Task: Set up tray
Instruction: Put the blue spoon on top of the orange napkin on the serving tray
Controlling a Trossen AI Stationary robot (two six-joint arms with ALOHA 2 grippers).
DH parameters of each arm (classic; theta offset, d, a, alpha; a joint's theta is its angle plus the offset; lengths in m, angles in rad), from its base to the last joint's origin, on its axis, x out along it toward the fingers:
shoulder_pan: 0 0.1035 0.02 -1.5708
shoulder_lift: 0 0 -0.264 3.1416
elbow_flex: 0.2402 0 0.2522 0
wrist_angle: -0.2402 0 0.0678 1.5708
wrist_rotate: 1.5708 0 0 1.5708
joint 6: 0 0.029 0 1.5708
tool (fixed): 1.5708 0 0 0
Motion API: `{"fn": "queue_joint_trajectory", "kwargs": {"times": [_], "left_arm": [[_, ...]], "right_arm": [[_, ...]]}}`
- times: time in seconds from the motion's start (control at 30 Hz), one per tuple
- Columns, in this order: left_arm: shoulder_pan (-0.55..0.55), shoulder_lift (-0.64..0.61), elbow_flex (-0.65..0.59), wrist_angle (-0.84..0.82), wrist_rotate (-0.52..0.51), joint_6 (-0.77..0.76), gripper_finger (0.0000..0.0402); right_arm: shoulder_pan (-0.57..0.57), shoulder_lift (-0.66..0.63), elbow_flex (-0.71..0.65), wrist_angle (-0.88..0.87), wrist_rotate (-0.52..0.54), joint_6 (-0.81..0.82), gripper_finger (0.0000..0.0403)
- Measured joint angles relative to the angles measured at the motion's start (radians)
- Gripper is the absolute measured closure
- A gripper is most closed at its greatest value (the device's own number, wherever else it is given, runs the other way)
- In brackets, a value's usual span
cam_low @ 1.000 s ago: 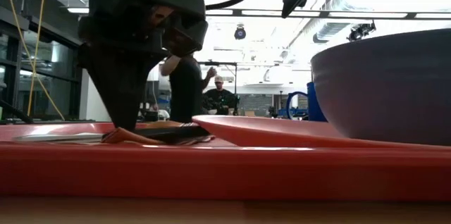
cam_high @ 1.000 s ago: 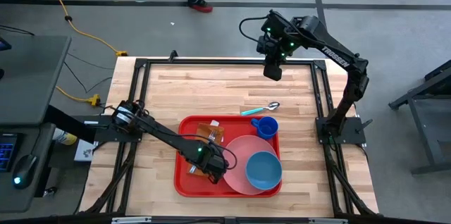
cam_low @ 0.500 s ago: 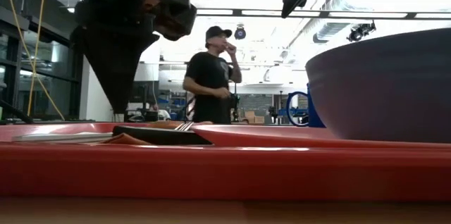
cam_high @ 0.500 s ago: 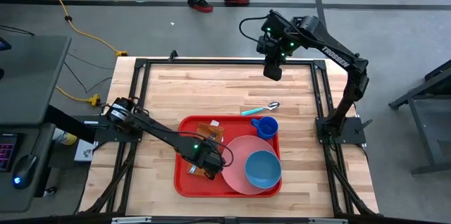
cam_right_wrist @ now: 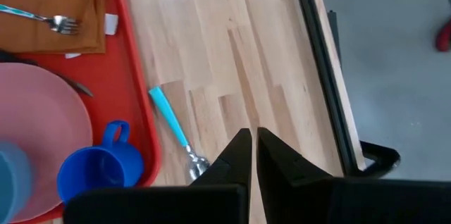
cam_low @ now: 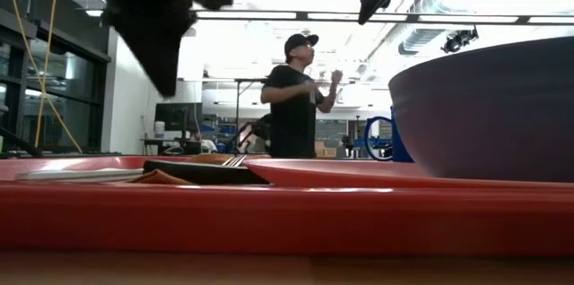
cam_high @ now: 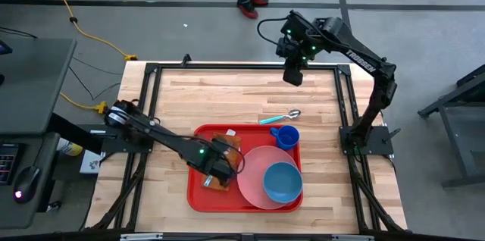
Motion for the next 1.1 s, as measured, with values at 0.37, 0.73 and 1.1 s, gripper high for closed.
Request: {"fn": "queue_joint_trajectory", "kwargs": {"times": [0.37, 0.73, 1.1], "left_arm": [[0.043, -0.197, -0.022, -0.178, -0.178, 0.109, 0.0393], [0.174, -0.548, -0.284, -0.085, -0.232, 0.319, 0.0392], [0.23, -0.911, -0.612, 0.072, -0.161, 0.476, 0.0387]], "right_arm": [[-0.116, 0.0, 0.0, 0.022, -0.118, 0.035, 0.0403], [-0.202, -0.001, 0.0, 0.03, -0.161, 0.07, 0.0403], [-0.192, -0.003, -0.327, 0.201, -0.231, 0.086, 0.0403]]}}
